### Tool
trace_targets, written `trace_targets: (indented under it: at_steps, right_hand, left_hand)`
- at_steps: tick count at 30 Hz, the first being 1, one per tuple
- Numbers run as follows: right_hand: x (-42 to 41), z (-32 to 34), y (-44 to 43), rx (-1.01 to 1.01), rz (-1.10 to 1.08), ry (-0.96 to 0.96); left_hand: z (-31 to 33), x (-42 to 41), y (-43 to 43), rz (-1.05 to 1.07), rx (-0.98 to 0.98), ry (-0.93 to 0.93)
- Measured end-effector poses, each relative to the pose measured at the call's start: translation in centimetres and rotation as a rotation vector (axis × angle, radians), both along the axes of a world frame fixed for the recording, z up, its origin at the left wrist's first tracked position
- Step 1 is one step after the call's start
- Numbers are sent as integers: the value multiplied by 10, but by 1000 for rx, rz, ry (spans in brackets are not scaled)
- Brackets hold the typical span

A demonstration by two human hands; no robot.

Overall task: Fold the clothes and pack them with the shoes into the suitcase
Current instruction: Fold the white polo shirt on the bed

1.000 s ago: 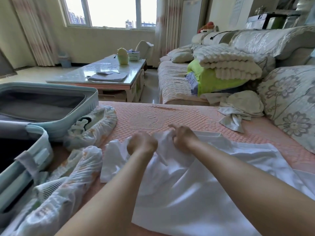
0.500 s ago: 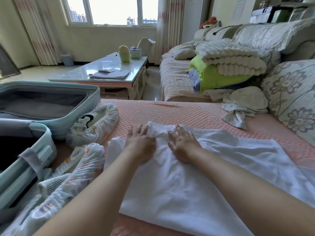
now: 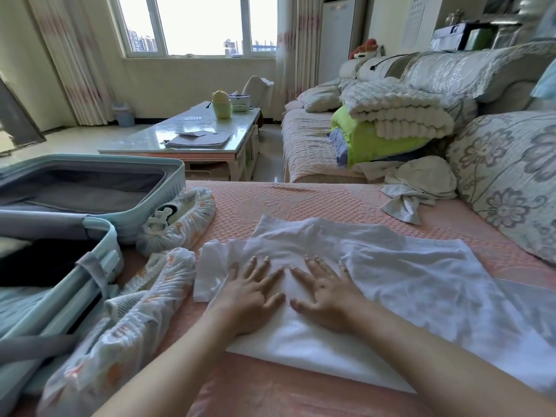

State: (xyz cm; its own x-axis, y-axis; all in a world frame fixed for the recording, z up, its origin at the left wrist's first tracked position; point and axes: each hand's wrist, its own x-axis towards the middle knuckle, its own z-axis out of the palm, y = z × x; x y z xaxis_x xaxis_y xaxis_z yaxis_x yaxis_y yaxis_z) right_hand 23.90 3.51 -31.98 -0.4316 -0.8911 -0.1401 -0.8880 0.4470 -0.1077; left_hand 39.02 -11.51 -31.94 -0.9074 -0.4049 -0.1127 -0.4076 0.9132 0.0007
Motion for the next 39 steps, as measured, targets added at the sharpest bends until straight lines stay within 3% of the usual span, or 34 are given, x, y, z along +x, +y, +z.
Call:
trace_targets:
  at_steps: [6, 9, 11, 15, 17, 22, 27, 30, 33, 35, 39]
  right_hand:
    - [11, 12, 56, 115, -113, -5]
    - [17, 18, 84, 158, -142, -14]
    - [19, 21, 105, 179, -145, 9]
    - [7, 28, 153, 171, -225, -10]
    - [-10, 25, 186, 163, -323, -31]
    - [-39, 17, 254, 127, -466, -49]
    - [-39, 12, 286, 11, -437, -49]
    - [-48, 12, 296, -44, -435, -174]
    - [-63, 35, 313, -391, -565, -399]
    - [-81, 50, 332, -482, -636, -349]
    - [-107, 58, 360, -112, -537, -178]
  left_hand:
    - [13, 38, 13, 150, 10, -96]
    - [28, 28, 36, 193, -119, -118]
    - [34, 14, 58, 144, -153, -82]
    - [27, -7, 106, -114, 93, -23]
    - [18, -13, 128, -192, 71, -56]
    - [12, -29, 161, -153, 85, -83]
    - [17, -77, 221, -222, 108, 0]
    - [19, -104, 272, -325, 167, -2]
    - [18, -118, 315, -466, 162, -19]
    - [17, -125, 333, -547, 129, 86]
    - [18, -136, 354, -682, 93, 288]
